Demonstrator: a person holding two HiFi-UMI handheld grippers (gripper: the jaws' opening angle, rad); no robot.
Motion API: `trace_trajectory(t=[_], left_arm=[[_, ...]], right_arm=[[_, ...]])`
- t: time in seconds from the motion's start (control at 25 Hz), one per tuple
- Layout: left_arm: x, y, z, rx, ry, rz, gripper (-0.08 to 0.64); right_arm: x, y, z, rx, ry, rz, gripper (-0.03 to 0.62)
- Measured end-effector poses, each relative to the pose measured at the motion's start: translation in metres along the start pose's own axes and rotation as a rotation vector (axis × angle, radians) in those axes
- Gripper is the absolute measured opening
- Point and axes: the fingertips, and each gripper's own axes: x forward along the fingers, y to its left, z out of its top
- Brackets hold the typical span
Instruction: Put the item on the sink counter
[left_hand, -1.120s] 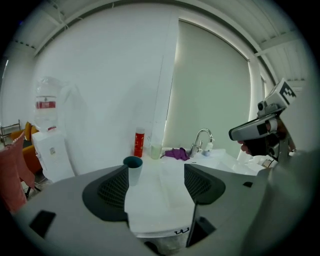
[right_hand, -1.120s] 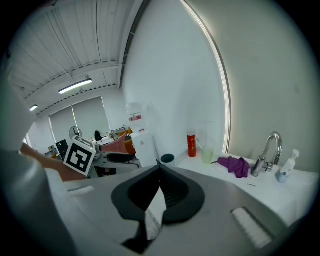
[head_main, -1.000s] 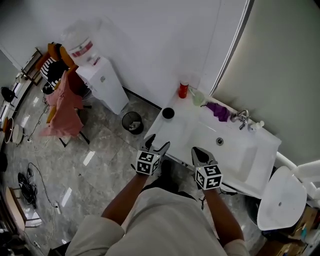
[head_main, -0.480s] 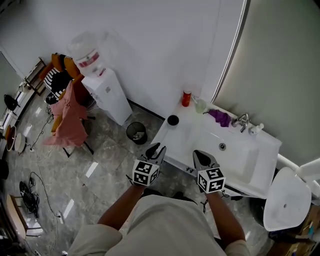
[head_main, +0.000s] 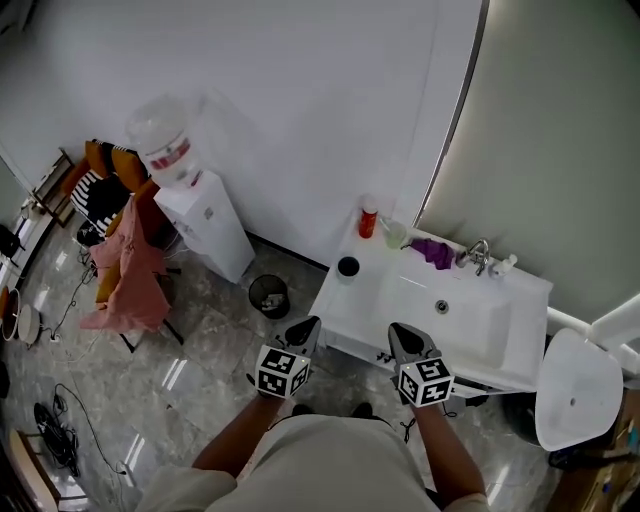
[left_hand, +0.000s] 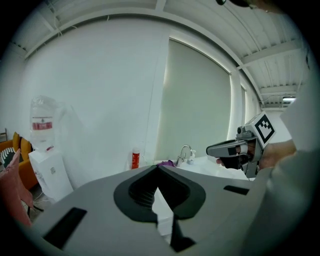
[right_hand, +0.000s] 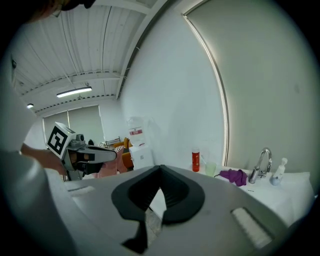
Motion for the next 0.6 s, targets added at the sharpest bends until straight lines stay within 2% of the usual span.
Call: trace_trajectory(t=[0.24,0.6], left_arm=[[-0.011,0.008,0.011,0.011,-0.028,-0.025,0.008],[-0.012,0.009,0.011,0.009,-0.026,-0.045,0.008]], right_arm=[[-0.004,0.02,0.014,-0.007,-0.06,0.008,0.011],[-0.002,0.026,0.02,0.0,-0.072,0.022,0.011]])
